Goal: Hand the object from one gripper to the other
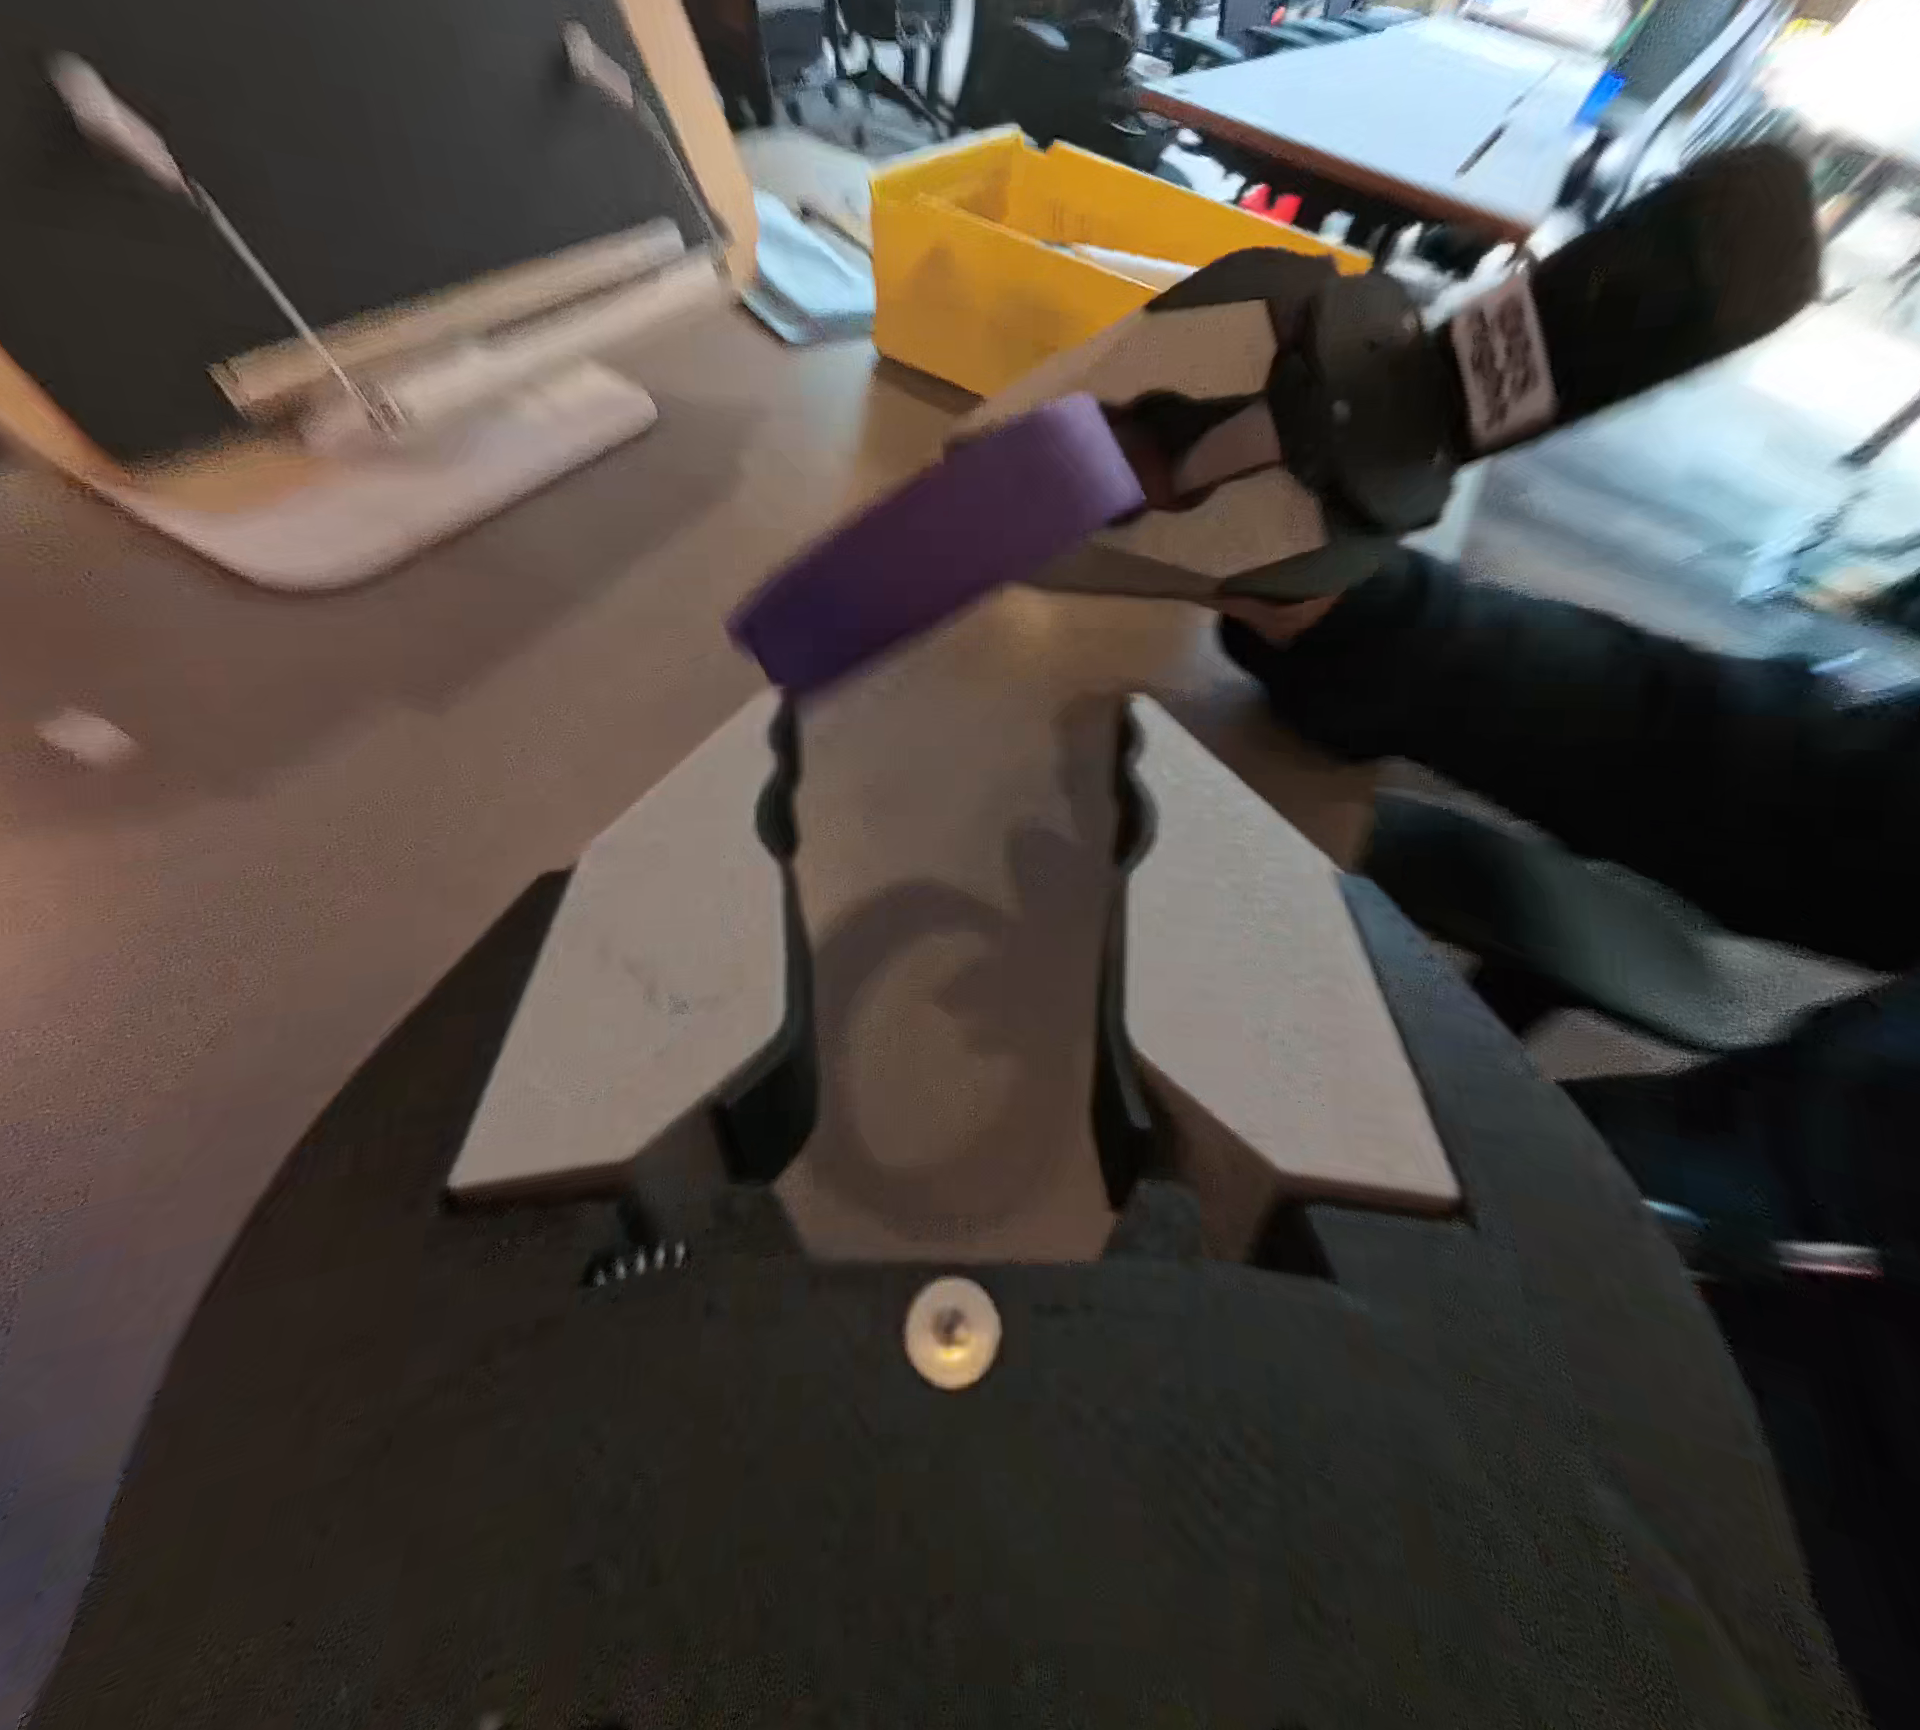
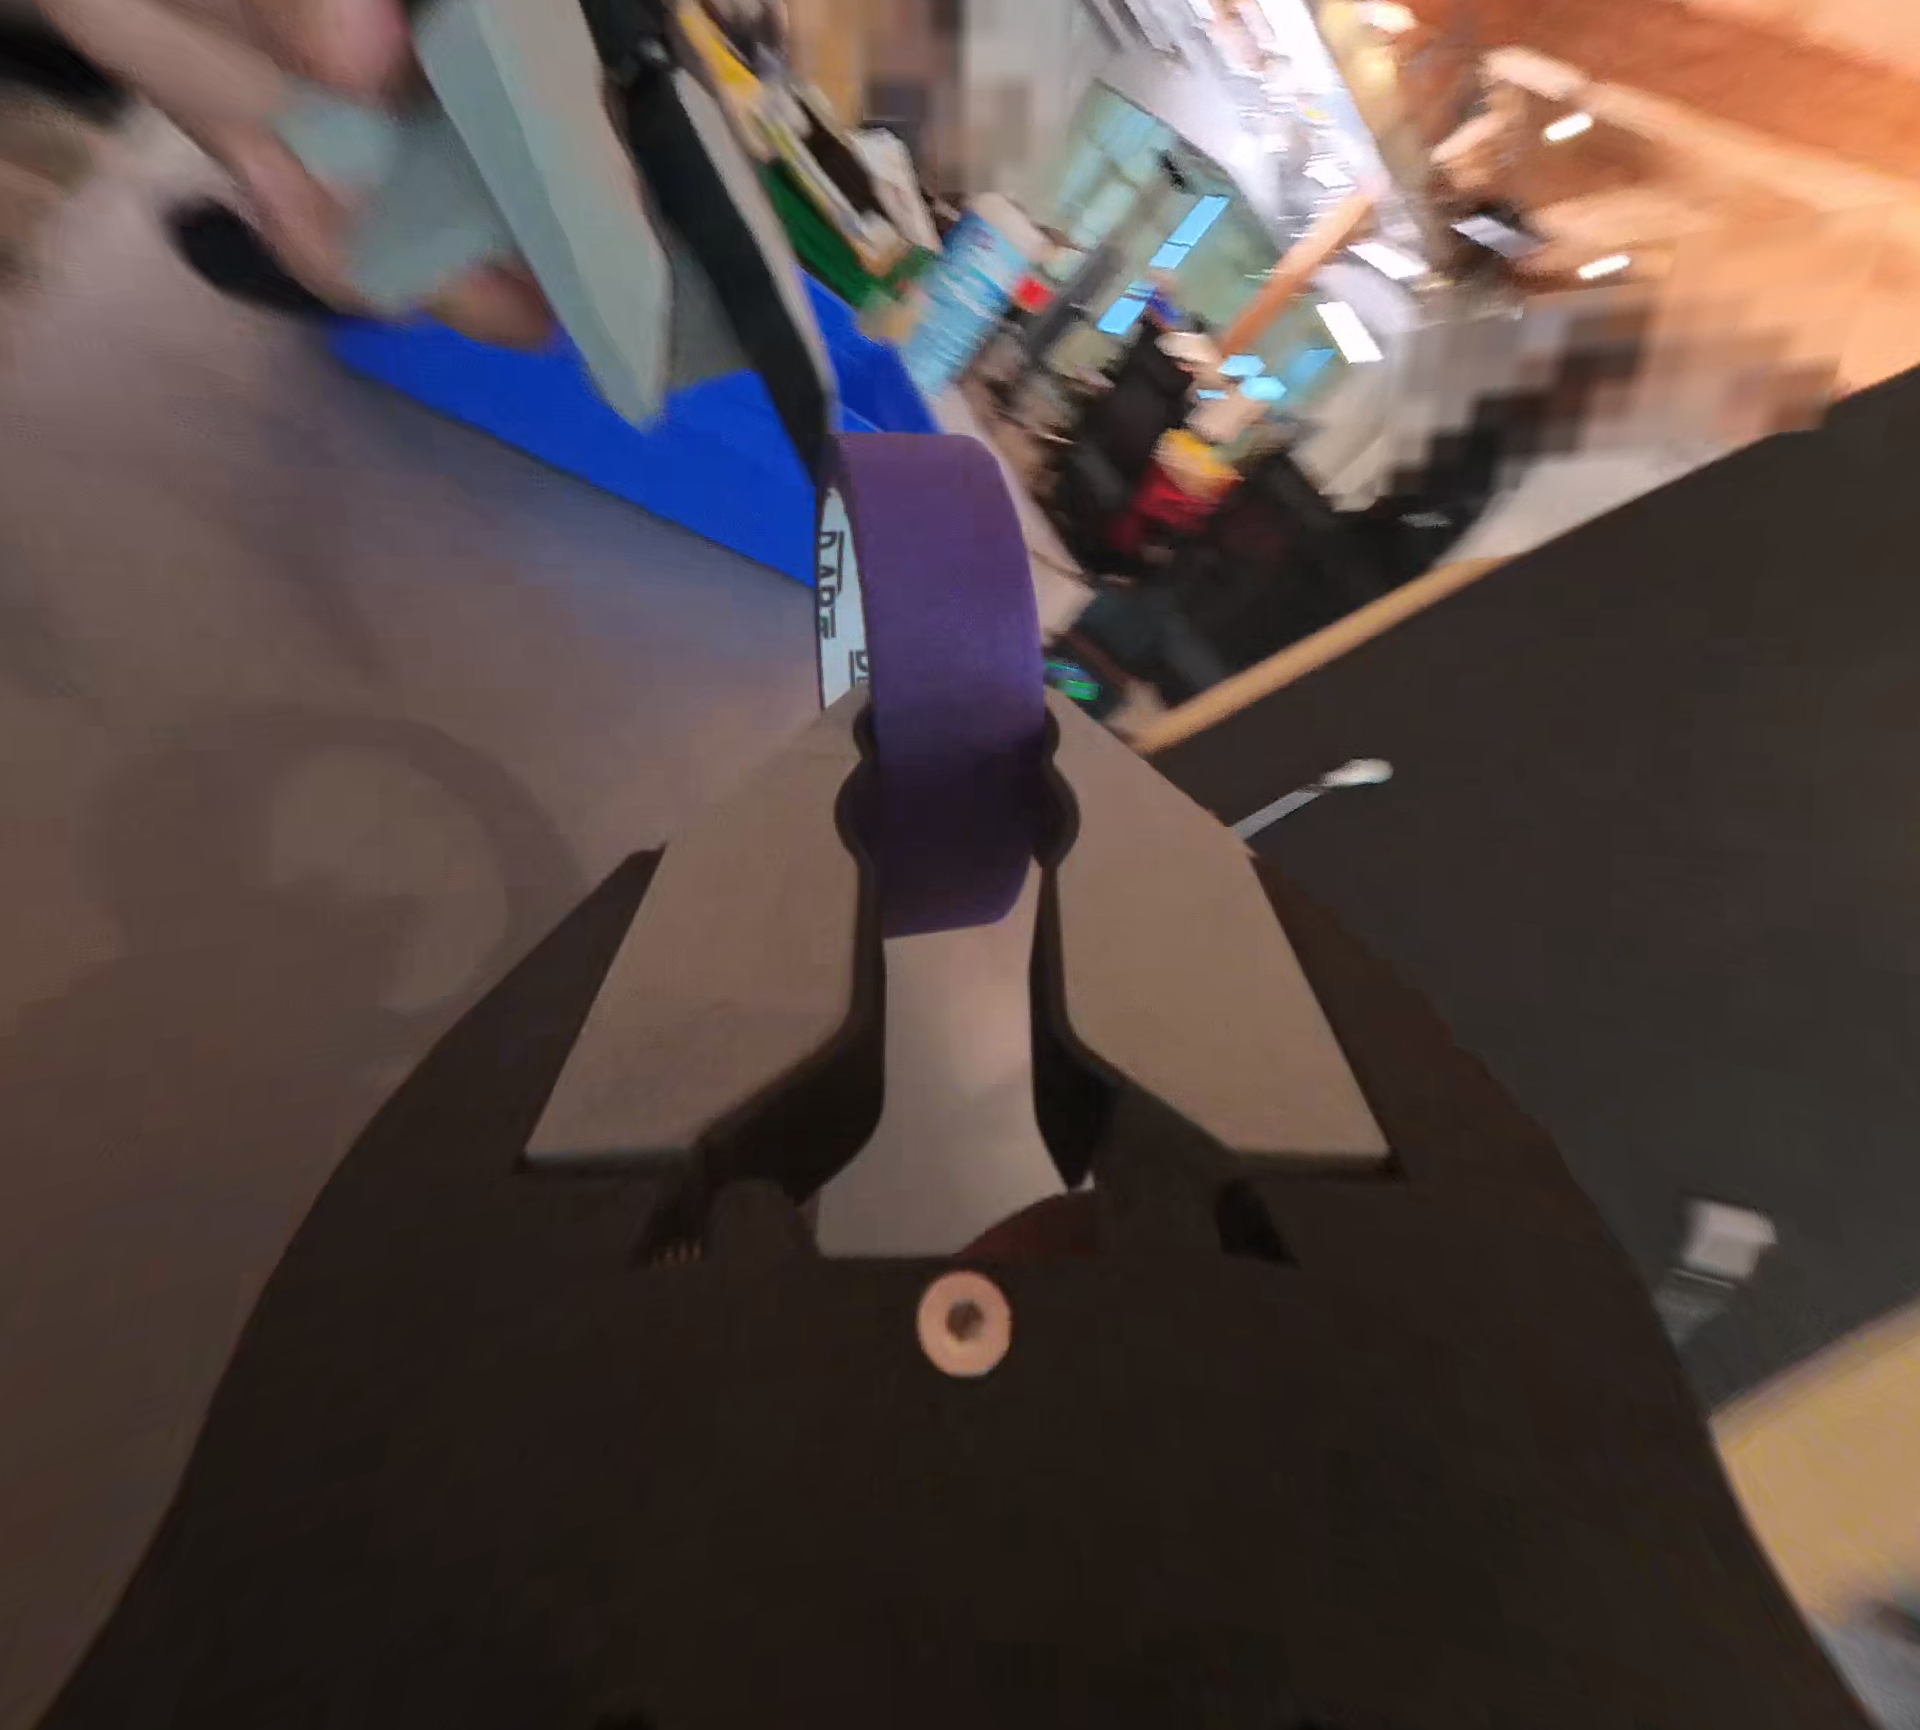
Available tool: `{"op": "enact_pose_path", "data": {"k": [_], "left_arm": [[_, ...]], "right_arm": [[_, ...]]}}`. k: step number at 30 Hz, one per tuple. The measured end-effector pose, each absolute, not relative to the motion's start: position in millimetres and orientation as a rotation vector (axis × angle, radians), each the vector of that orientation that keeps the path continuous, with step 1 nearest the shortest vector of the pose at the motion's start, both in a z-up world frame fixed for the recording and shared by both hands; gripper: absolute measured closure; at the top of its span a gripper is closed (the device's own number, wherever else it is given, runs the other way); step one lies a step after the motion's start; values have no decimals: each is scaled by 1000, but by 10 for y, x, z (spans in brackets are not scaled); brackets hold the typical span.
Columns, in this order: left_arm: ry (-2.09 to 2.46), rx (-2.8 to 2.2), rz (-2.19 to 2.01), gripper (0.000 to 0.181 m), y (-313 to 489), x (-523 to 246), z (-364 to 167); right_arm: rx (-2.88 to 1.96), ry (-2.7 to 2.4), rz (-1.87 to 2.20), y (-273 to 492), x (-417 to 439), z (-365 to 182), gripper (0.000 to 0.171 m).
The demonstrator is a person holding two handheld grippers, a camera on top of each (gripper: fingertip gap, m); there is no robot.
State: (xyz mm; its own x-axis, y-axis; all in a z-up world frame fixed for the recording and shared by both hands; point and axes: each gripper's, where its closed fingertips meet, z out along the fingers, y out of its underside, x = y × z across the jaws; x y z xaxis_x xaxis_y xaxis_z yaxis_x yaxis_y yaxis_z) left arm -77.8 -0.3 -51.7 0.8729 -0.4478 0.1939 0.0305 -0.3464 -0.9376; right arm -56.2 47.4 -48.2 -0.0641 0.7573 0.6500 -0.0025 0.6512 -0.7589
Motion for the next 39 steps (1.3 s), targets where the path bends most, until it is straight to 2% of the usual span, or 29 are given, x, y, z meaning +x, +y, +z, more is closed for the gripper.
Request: {"op": "enact_pose_path", "data": {"k": [1, 4, 6, 11, 12, 19, 20, 25, 27, 28, 30, 31, 33, 35, 39], "left_arm": [[263, -1895, -632, 112, -49, -747, -585], [107, -1830, -829, 109, -68, -797, -612], [0, -1766, -895, 106, -26, -893, -558], [-33, -1786, -896, 116, 97, -873, -658], [-29, -1798, -836, 130, 132, -921, -693], [57, -1814, -672, 146, 341, -1033, -781], [80, -1794, -629, 153, 384, -1064, -758], [176, -1699, -570, 157, 585, -1138, -614], [239, -1649, -546, 157, 641, -1159, -549], [272, -1646, -518, 157, 680, -1173, -551], [407, -1566, -468, 157, 706, -1097, -484], [484, -1502, -444, 157, 697, -1029, -435], [566, -1464, -416, 156, 736, -937, -428], [616, -1448, -385, 157, 806, -873, -469], [646, -1429, -395, 157, 854, -770, -534]], "right_arm": [[-600, -1492, 536, 527, -571, -478, 149], [-342, -1430, 59, 510, -602, -502, 149], [-199, -1409, -92, 374, -635, -567, 149], [-20, -1343, -204, 37, -664, -598, 149], [-16, -1336, -217, 39, -670, -605, 149], [-158, -1500, -118, 241, -748, -844, 143], [-179, -1539, -80, 254, -768, -914, 137], [-468, -1653, 339, 346, -717, -947, 122], [-604, -1645, 604, 438, -632, -829, 125], [-688, -1600, 736, 533, -592, -748, 141], [-876, -1538, 996, 746, -550, -673, 138], [-969, -1524, 1137, 818, -536, -663, 136], [-1154, -1454, 1395, 966, -542, -637, 114], [-1273, -1437, 1583, 1028, -559, -684, 110], [-1261, -1574, 1724, 870, -600, -859, 132]]}}
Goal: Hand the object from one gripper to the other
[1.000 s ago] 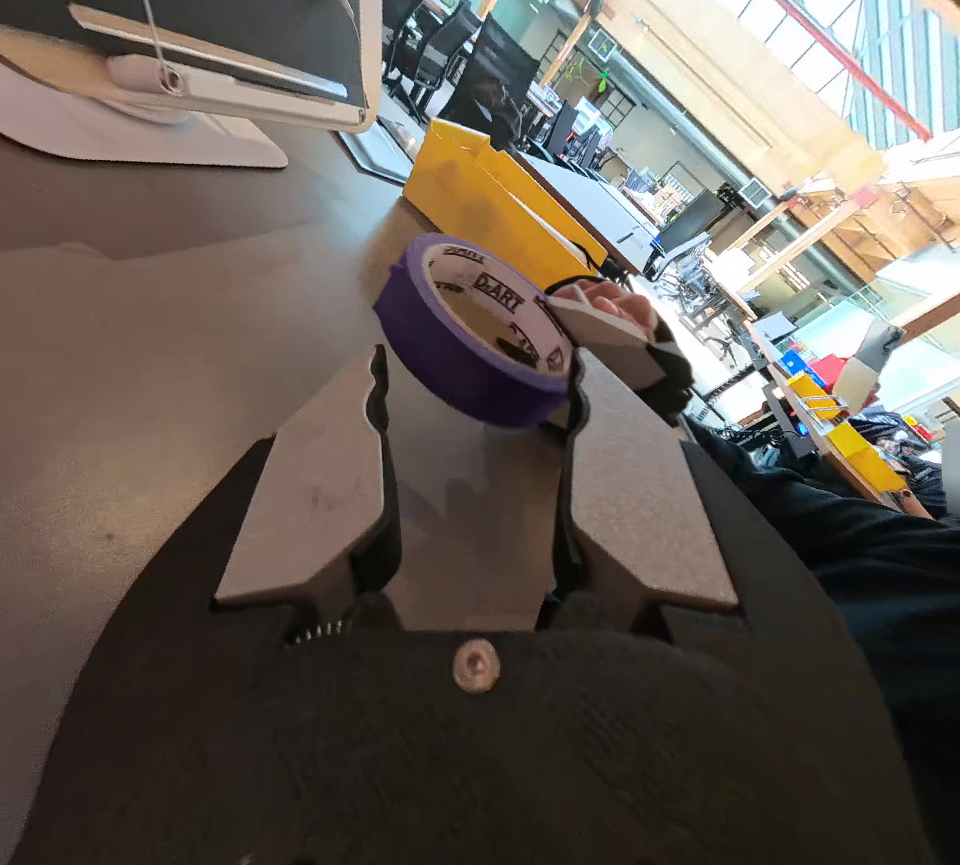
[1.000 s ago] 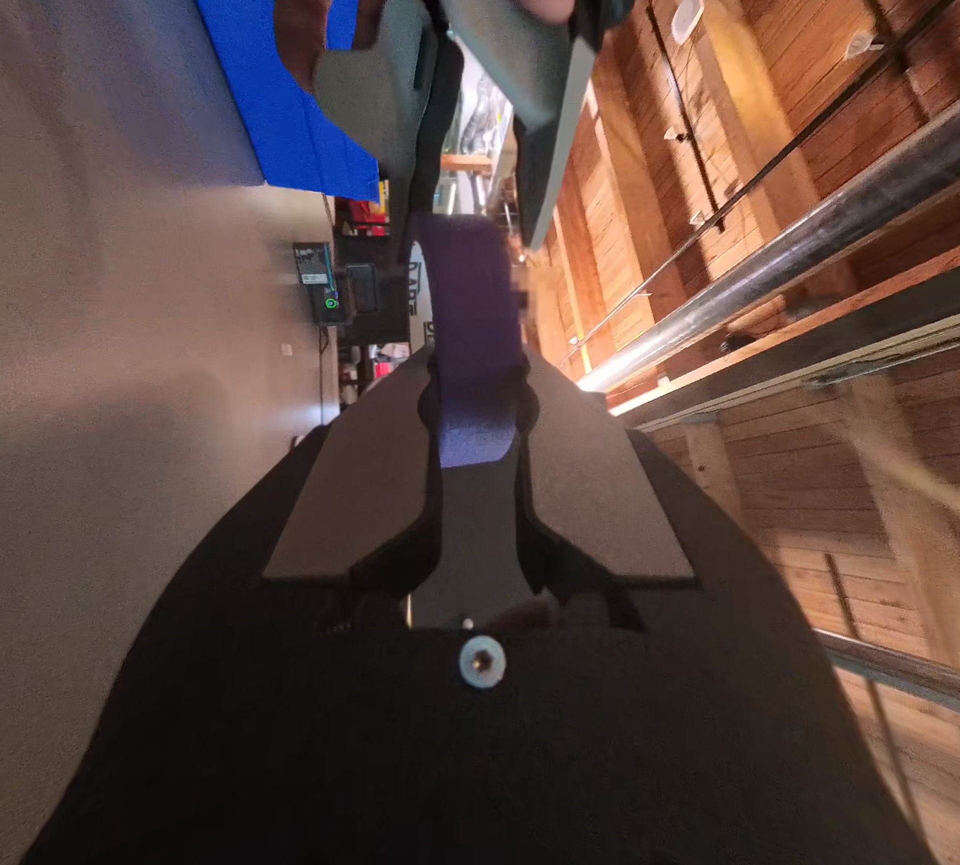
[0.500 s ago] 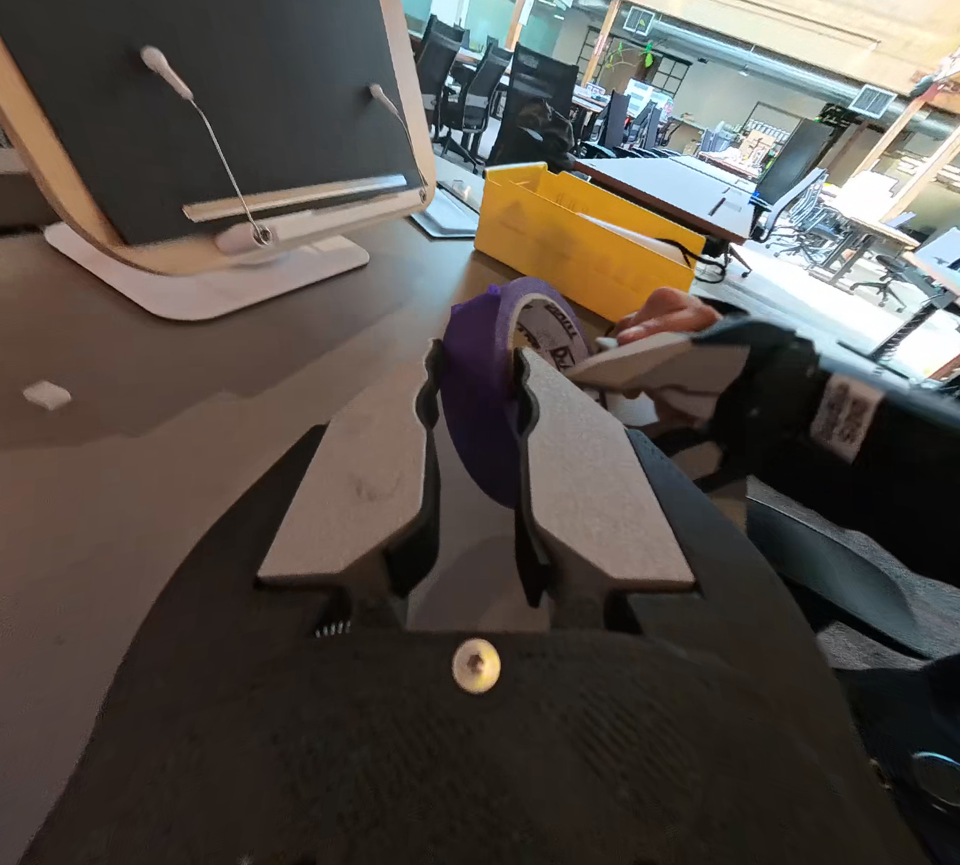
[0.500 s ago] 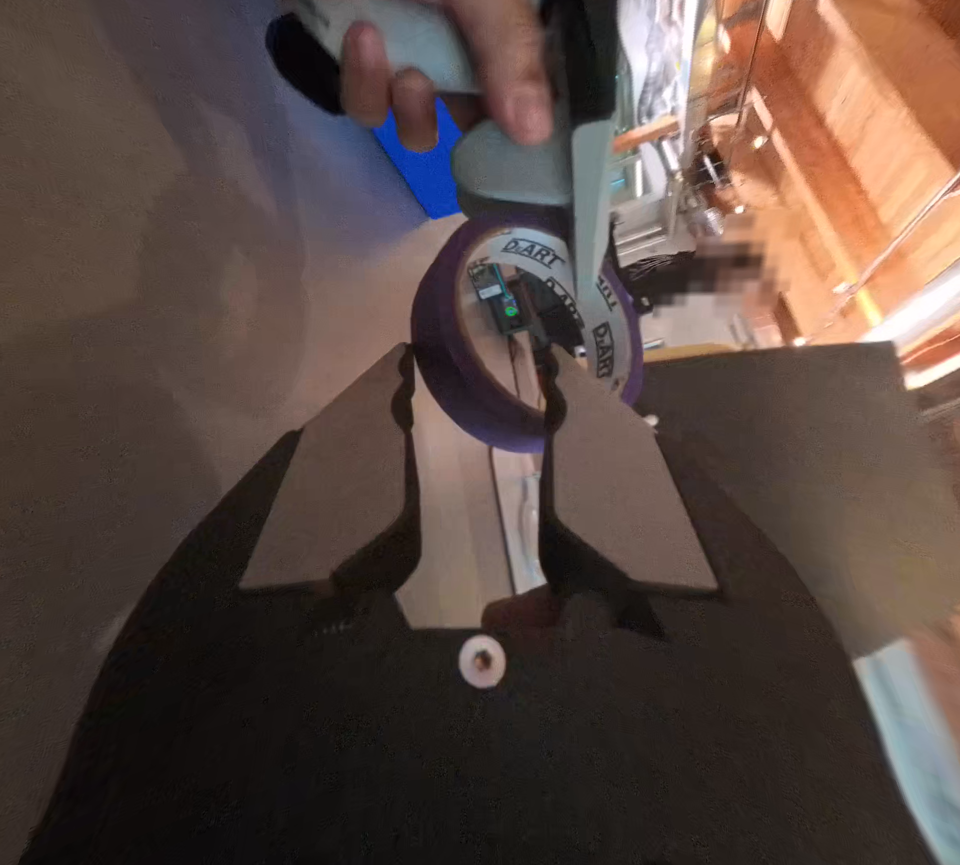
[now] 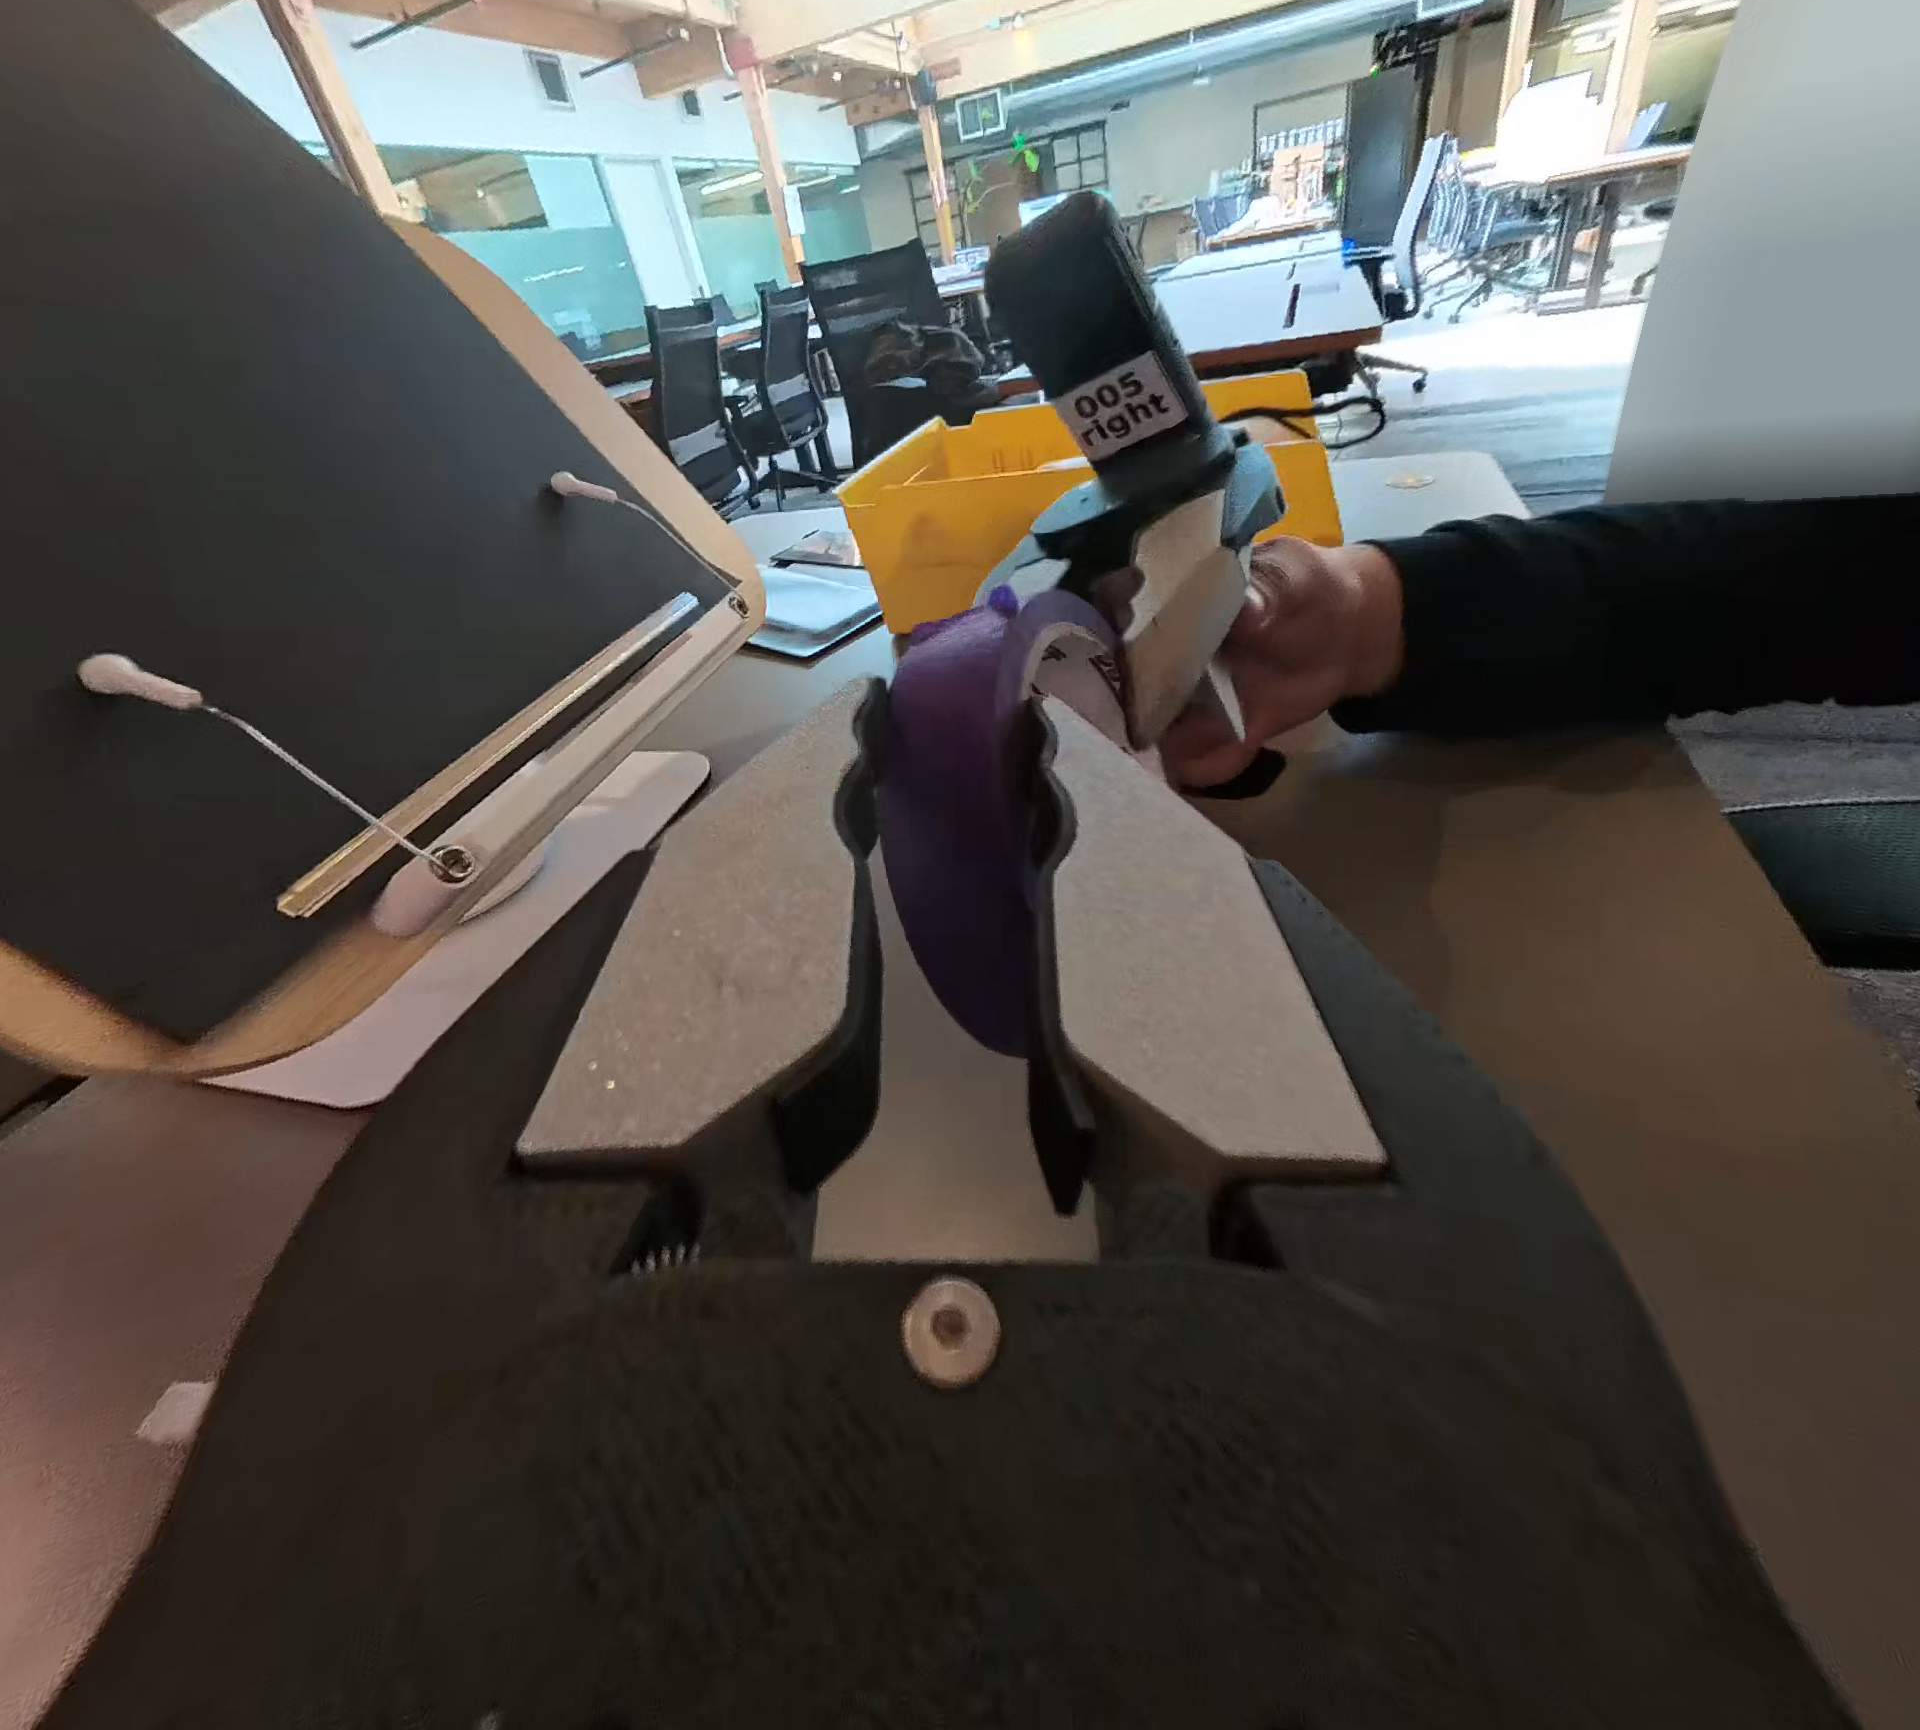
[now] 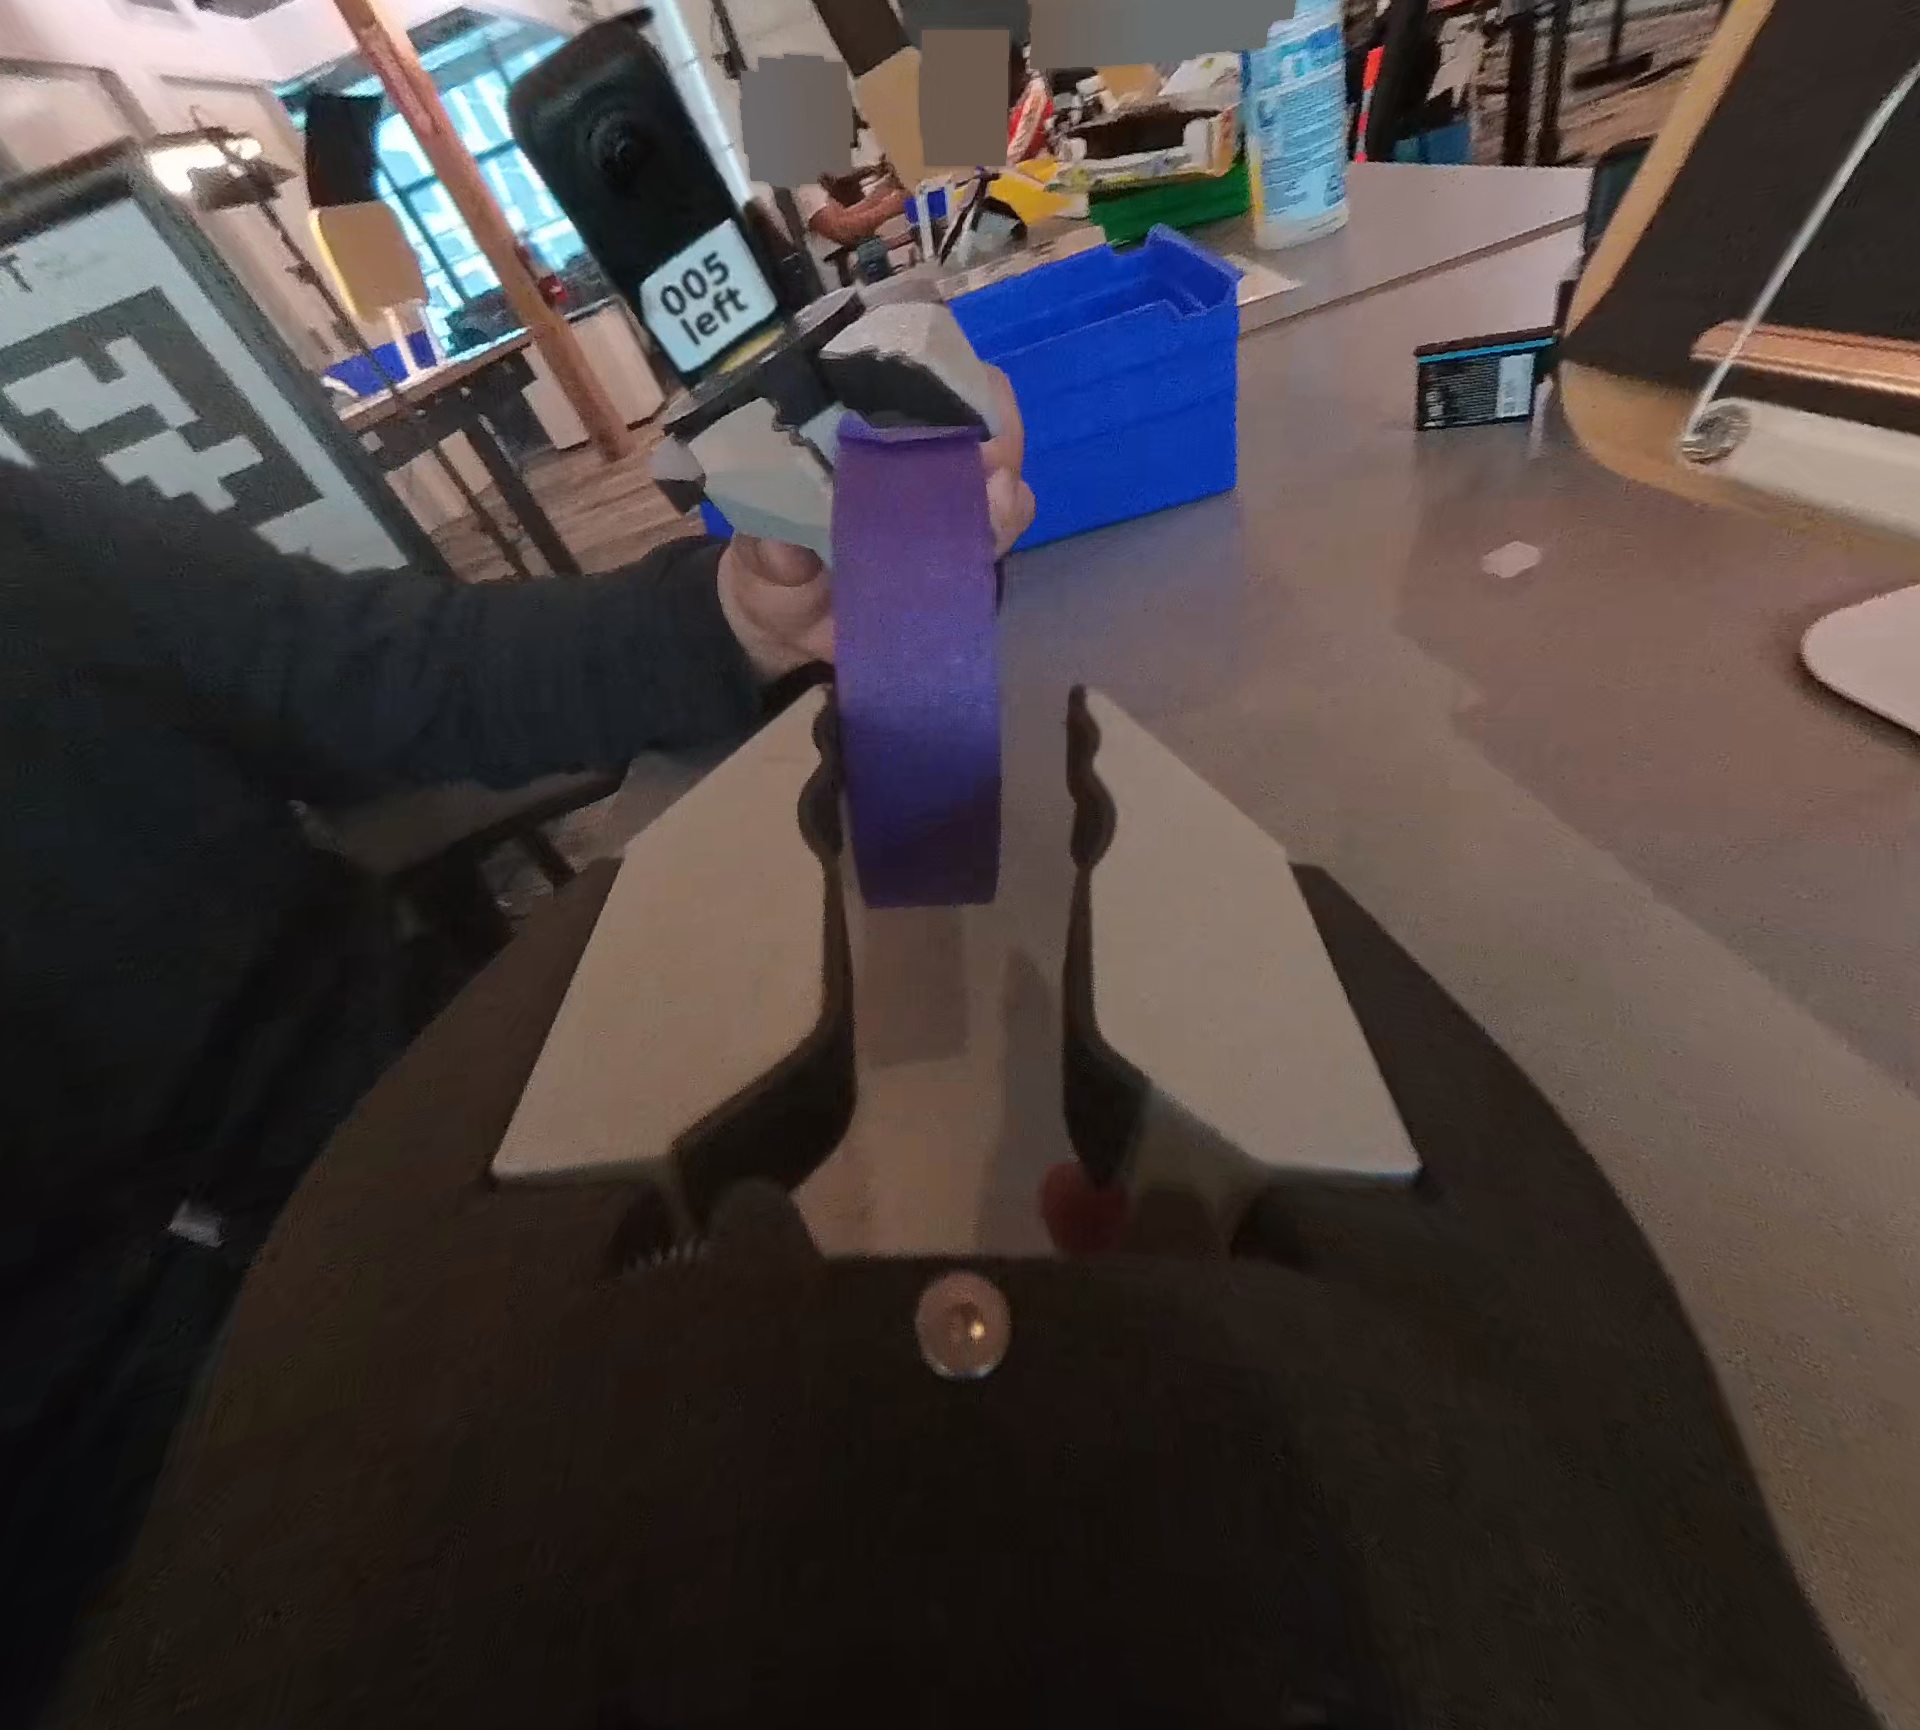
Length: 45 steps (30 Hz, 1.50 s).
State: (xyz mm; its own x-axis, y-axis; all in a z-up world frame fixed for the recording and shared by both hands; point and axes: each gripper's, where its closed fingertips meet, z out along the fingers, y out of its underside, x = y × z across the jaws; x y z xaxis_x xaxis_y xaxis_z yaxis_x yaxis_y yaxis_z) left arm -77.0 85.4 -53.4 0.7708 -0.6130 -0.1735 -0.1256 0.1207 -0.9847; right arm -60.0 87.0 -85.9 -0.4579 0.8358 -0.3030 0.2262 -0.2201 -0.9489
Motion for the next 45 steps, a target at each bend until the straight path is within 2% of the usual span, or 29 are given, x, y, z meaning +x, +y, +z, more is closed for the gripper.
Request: {"op": "enact_pose_path", "data": {"k": [1, 2, 7, 9, 11, 15, 18, 31, 33, 36, 39, 45], "left_arm": [[645, -1442, -377, 157, 858, -784, -558], [638, -1450, -371, 157, 854, -802, -569], [544, -1527, -392, 155, 884, -807, -665], [527, -1597, -400, 145, 922, -803, -786], [501, -1658, -498, 135, 924, -770, -869], [433, -1648, -633, 130, 930, -813, -921], [419, -1641, -695, 130, 951, -802, -997], [274, -1700, -764, 127, 948, -962, -957], [287, -1727, -691, 131, 997, -1011, -1034], [229, -1842, -540, 116, 986, -1068, -1224], [211, -1786, -484, 115, 879, -923, -1095], [254, -1769, -420, 109, 909, -759, -981]], "right_arm": [[-1245, -1606, 1726, 832, -610, -876, 143], [-1244, -1618, 1716, 803, -621, -887, 146], [-1284, -1656, 1544, 831, -645, -989, 146], [-1285, -1644, 1396, 897, -664, -1052, 147], [-1241, -1656, 1211, 927, -658, -1131, 146], [-1112, -1655, 750, 1200, -629, -1311, 147], [-1110, -1560, 928, 1176, -634, -1107, 147], [-1116, -1442, 986, 1269, -567, -943, 147], [-1139, -1407, 988, 1311, -548, -931, 147], [-1141, -1389, 921, 1382, -465, -963, 147], [-1163, -1413, 800, 1479, -372, -1098, 147], [-1157, -1383, 832, 1422, -212, -1056, 147]]}}
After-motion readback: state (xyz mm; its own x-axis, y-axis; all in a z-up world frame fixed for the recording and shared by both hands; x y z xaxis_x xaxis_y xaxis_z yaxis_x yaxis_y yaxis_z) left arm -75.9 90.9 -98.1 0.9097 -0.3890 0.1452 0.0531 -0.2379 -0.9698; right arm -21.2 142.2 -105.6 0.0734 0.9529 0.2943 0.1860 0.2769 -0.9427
